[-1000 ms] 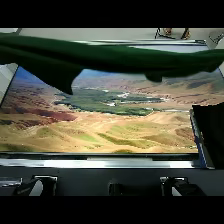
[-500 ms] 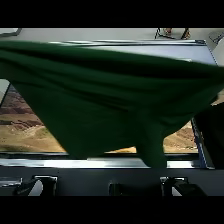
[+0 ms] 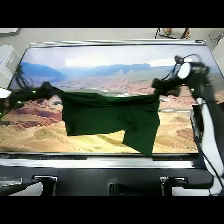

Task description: Fold the clothes and pants, and hang the long-sleeved shirts on hangers.

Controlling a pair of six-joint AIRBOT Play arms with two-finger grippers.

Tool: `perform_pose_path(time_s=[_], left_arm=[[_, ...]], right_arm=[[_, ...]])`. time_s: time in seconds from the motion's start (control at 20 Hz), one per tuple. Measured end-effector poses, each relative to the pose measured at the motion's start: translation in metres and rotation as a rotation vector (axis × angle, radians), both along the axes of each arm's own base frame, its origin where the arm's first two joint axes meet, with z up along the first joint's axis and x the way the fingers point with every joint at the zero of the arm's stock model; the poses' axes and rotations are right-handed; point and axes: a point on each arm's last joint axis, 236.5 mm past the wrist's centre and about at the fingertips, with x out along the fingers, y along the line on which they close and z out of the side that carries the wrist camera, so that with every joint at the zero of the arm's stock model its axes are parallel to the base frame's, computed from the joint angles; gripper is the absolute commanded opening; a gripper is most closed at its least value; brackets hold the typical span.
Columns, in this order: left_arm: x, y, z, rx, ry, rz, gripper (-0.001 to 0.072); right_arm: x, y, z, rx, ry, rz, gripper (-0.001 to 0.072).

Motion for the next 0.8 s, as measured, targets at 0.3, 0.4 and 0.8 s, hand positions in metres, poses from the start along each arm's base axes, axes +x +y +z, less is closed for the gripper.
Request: perform_pose_path(time_s=[0.3,0.4,0.8], left_arm=[[-0.017,0.032,-0.040,-0.037,0.177,-0.021,0.0600],[-0.043,0.059,-0.054,-0.024,0.291,-0.025,0.0513],[-0.158,0.070,-0.128,-0.025,0.656,-0.135,0.0492]], right_arm=[[0.013,-0.027,-0.002,0.147,0.032,-0.014,0.0579],[-0.011,-0.067,-0.005,0.163,0.124,-0.026,0.0569],[-0.107,-0.111,-0.038,0.273,0.419,-0.022,0.0569]])
